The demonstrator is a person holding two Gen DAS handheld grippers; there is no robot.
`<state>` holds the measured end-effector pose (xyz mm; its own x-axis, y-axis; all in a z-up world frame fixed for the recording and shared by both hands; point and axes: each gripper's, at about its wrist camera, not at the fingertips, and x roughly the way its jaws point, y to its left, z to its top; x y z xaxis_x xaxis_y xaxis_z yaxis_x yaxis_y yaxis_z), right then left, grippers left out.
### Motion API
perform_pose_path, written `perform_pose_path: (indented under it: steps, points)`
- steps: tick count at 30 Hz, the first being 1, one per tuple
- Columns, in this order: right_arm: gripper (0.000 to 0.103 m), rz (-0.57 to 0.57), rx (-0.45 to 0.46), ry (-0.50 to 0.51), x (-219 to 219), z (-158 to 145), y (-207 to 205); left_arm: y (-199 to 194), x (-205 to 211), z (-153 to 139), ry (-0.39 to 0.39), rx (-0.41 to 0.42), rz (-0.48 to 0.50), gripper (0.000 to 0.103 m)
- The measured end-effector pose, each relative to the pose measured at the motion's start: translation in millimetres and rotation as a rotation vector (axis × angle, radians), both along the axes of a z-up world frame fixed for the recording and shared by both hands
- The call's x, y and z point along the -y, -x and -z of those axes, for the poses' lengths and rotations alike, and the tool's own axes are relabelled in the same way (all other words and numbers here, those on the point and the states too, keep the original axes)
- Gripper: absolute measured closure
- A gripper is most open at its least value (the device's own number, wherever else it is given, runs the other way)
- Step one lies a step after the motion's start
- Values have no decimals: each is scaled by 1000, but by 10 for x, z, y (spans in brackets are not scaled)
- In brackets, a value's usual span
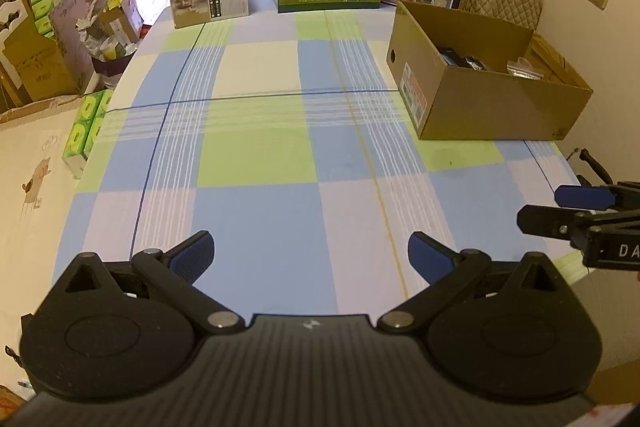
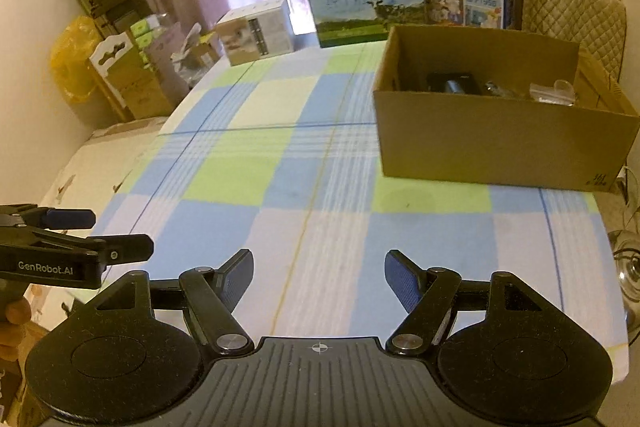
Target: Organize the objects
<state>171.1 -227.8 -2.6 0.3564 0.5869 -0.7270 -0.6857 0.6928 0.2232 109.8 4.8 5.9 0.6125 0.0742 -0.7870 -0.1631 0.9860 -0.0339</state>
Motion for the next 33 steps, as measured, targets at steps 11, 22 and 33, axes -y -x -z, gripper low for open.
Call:
perform_pose_path:
  steps: [11, 22, 33]
  points:
    - [33, -25, -4, 15, -106, 61, 245, 255, -49, 31, 9, 0, -10, 1]
    - [33, -45, -3, 22, -132, 80, 358, 373, -68, 55, 11, -1, -27, 1]
    - [33, -35, -3, 22, -71, 80, 420, 421, 5, 44, 9, 5, -22, 1]
